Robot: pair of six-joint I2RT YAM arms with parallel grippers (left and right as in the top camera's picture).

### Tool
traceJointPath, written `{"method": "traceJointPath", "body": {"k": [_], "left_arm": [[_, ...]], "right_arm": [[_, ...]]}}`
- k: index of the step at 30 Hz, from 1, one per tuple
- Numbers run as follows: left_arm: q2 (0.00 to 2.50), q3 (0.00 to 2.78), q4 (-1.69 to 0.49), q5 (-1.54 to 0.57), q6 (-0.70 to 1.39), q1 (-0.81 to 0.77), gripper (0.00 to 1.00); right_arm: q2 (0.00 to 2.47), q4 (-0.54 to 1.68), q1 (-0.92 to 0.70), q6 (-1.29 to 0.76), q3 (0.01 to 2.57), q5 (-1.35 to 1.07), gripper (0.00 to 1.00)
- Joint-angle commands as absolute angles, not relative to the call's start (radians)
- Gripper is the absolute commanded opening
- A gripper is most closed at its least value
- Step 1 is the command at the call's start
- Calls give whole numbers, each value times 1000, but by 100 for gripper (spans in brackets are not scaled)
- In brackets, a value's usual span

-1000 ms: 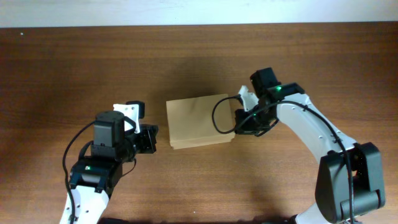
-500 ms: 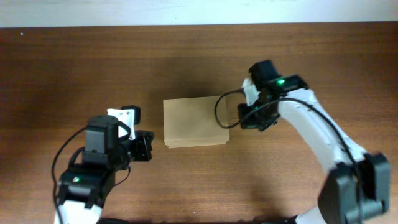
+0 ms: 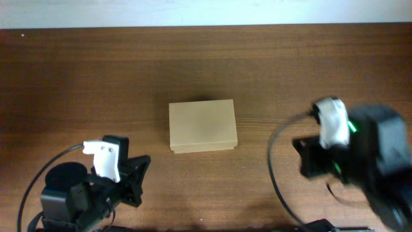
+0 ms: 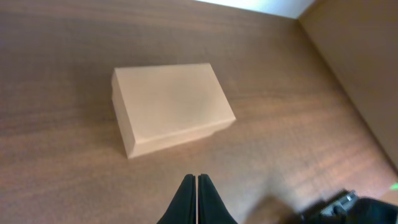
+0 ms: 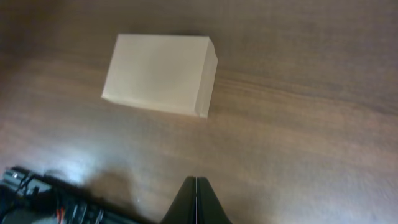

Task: Pack container

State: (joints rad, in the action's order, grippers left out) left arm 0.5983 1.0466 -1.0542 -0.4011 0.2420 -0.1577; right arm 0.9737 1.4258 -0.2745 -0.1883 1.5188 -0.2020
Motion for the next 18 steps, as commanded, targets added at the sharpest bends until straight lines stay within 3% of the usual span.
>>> {"method": "traceJointPath", "body": {"k": [1,6,7,9,10,11,12,13,18], "left_arm": [[585,1064,-1088,-459,219,-154,2],[585,1065,-1142,-515,218,-154,2],[585,1065,-1147,-523,219,-154,2],[585,1065,-1148,-528,219,-154,7],[585,1065,-1148,-527,219,-154,22],[585,1065,-1148,-527,219,-154,39],[585,1065,-1148,-528,219,-154,79],[586,1065,-1148,-528,219,-154,100],[586,1064,-1149,-527,219,-154,100]], "right_arm": [[878,1457,-274,-200,1526,-187,4],[743,1478,-274,-200,1526,-191,4],[722,1478,-274,-200,1526,-190,9],[698,1478,-274,-200,1526,-190,37],[691,1478,-274,-200,1526,-190,53],[688,1478,-274,-200,1526,-190,99],[687,1478,-274,-200,1526,-190,99],[687,1478,-274,-200,1526,-191,99],[687,1478,-274,-200,1525,-189,99]]}}
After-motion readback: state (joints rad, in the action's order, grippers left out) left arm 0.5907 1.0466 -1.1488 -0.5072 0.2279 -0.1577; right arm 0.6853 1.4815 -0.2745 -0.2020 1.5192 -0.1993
